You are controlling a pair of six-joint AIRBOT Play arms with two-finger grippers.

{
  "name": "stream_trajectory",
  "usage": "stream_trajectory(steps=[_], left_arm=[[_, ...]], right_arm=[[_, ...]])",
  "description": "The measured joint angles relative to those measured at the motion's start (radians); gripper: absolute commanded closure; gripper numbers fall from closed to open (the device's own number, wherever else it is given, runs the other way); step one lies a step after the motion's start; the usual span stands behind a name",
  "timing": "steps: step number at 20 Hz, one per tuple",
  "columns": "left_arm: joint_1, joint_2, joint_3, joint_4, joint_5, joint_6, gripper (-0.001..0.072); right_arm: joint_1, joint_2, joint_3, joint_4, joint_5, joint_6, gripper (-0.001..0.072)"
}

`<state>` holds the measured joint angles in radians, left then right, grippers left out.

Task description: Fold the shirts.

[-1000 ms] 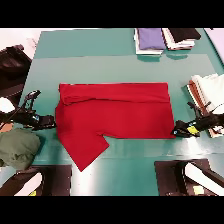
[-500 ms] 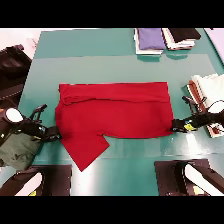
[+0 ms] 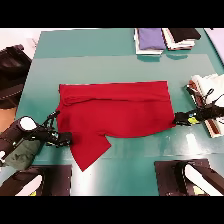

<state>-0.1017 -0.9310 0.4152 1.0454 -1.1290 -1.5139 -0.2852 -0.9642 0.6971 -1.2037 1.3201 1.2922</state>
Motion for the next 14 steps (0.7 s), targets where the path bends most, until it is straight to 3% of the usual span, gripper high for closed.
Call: stream_trajectory(steps=[5,11,14], left_arm=[[-0.021,0.113,0.031,0.036,-0.061,-0.038,0.0687],[-0.026,0.363,0.097,0.092,-0.27,-0.128,0.0687],[-0.026,0.383,0.177,0.105,-0.277,-0.143,0.0686]], right_arm=[[0.0,0.081,0.025,-0.038,0.06,0.002,0.0693],[0.0,0.215,0.031,-0.152,0.173,0.01,0.0694],[0.0,0.232,0.037,-0.175,0.178,0.02,0.0695]])
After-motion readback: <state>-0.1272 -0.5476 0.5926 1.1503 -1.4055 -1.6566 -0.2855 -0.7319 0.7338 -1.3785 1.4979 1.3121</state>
